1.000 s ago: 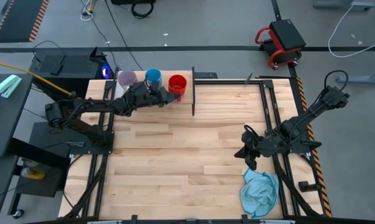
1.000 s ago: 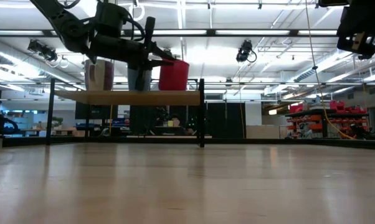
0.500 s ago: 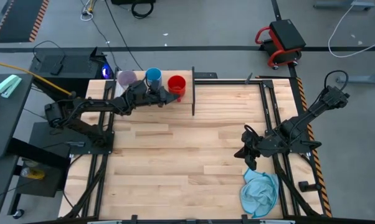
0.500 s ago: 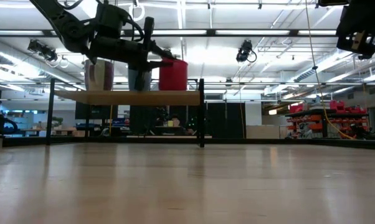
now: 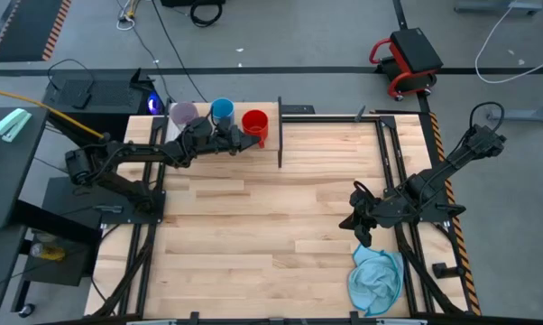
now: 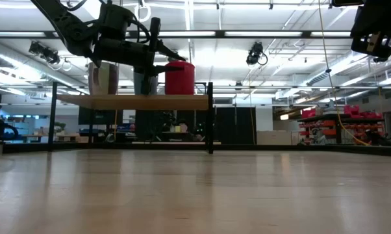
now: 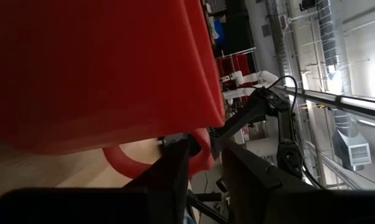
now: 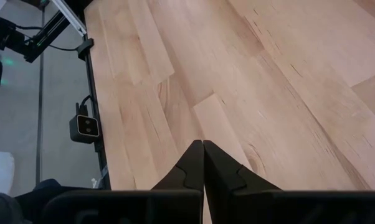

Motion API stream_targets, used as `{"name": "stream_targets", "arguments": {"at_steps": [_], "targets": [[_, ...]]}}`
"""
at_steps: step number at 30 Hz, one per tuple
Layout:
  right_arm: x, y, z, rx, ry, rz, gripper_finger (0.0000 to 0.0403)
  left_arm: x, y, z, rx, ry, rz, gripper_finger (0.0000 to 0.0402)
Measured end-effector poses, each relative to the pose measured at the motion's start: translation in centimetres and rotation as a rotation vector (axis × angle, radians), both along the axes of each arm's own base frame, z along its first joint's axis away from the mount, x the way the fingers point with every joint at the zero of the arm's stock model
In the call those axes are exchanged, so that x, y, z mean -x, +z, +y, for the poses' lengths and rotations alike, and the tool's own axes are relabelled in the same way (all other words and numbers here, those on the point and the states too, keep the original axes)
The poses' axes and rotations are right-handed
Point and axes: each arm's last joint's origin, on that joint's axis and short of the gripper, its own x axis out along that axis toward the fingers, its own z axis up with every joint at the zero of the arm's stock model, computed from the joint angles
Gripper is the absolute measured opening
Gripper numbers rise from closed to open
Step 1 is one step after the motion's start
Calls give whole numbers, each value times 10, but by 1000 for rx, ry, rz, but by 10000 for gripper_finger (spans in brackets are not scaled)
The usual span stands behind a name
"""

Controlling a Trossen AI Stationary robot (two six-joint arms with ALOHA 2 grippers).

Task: Stack small to large cups/mugs on shelf
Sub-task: Put the red mug on the shelf

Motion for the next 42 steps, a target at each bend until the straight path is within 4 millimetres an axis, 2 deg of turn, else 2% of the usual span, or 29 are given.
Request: {"name": "stream_targets", "arguments": {"at_steps": [19,26,42], "targets": [[0,0,0,21,19,-3,7,-1,13,-11,-37,14,-56,105],[0,0,0,27,25,-4,7,0,-1,-13,33,32,92,105],[0,0,0,31,28,-4,7,-1,3,-13,6,59,41,105]]}}
